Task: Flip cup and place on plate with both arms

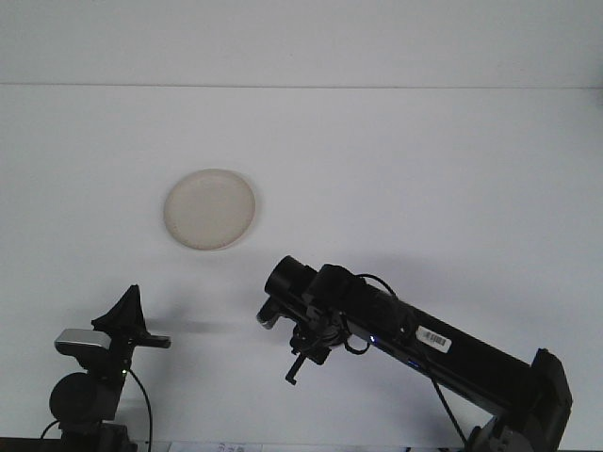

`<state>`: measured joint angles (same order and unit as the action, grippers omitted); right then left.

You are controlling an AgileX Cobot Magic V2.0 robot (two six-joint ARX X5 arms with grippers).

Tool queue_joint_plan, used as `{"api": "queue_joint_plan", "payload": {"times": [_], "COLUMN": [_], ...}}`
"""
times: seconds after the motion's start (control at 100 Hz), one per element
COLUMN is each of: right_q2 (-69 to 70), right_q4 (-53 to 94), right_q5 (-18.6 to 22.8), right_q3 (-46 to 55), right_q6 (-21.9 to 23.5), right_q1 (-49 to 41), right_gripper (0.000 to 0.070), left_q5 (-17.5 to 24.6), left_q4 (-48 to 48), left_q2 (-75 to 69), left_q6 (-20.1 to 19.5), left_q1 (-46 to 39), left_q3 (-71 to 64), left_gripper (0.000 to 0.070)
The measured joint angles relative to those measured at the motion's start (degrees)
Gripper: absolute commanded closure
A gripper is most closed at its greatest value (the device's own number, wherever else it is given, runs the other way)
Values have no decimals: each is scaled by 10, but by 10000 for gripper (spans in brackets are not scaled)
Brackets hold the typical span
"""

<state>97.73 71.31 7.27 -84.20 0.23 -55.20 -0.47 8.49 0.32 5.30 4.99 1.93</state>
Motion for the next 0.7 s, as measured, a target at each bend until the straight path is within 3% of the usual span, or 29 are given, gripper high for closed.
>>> {"api": "queue_joint_plan", "payload": {"times": [0.31,0.5,0.7], "right_q2": [25,33,35], "right_q4": [9,4,30], "right_q5": [3,26,31], "right_q3": [-2,-3,-29], "right_q6": [-3,-8,-14], "right_q1": [-1,-2,0], "right_gripper": [691,417,407], "left_q5": [0,0,0], "left_q4": [0,0,0], "left_q2": [0,0,0], "left_q6": [0,0,0], "left_q1": [0,0,0], "left_q3": [0,0,0], "left_gripper": [688,688,688]}}
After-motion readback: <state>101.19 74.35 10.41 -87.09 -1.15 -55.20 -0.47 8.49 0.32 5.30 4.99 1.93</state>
